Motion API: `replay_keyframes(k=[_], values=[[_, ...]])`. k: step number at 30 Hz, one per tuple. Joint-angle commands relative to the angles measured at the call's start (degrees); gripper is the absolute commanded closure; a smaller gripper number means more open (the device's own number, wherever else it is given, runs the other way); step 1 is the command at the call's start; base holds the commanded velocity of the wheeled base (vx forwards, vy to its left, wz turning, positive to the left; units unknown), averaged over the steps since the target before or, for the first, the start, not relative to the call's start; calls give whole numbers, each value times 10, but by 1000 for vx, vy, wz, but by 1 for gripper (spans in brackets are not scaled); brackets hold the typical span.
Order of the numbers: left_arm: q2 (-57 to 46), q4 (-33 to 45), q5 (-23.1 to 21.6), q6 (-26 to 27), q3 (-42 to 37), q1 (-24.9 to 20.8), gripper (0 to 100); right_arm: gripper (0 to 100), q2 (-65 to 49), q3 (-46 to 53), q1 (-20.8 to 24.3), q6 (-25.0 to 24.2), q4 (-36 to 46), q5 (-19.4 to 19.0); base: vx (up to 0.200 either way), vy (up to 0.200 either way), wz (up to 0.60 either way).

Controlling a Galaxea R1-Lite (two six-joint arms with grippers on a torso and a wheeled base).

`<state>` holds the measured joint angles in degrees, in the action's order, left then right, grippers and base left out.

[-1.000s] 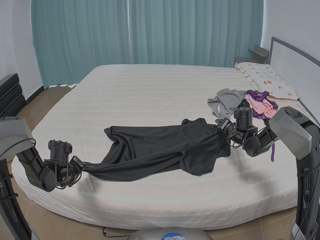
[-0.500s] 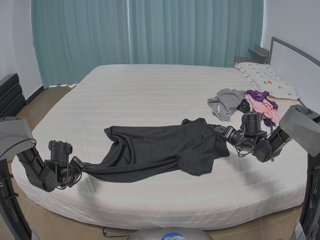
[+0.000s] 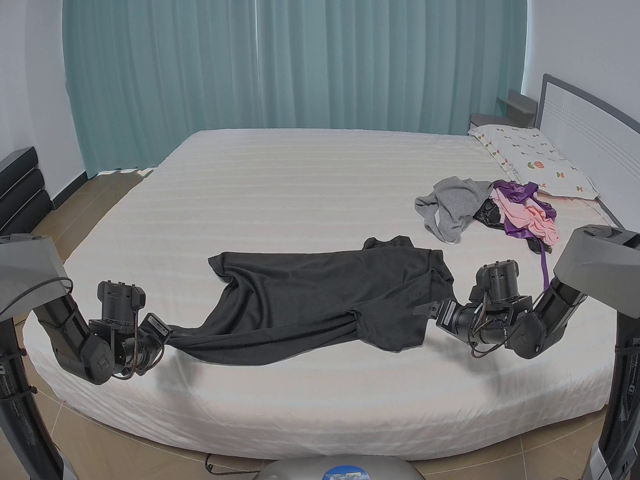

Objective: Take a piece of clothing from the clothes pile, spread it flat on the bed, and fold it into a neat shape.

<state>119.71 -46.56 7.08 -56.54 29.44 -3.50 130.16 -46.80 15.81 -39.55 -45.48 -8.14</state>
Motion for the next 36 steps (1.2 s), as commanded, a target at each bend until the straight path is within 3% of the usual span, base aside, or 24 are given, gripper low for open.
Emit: replay_keyframes(k=[1, 10, 19, 20, 31, 36], values=[[2, 0, 0, 0, 0, 0, 100, 0, 30, 0, 19, -1, -1, -3, 0, 0, 0], [3, 0, 0, 0, 0, 0, 100, 0, 61, -38, 52, -1, 7, -2, 0, 0, 0], [2, 0, 0, 0, 0, 0, 100, 0, 66, -49, 54, -1, 13, 2, 0, 0, 0], [2, 0, 0, 0, 0, -1, 100, 100, 68, -52, 54, 0, 13, 2, 0, 0, 0], [-3, 0, -1, 0, 0, 0, 100, 100, 76, -70, 48, -2, 31, 17, 0, 0, 0], [-6, 0, -1, 7, -9, -2, 100, 100, 11, -10, 33, 2, 37, 13, 0, 0, 0]])
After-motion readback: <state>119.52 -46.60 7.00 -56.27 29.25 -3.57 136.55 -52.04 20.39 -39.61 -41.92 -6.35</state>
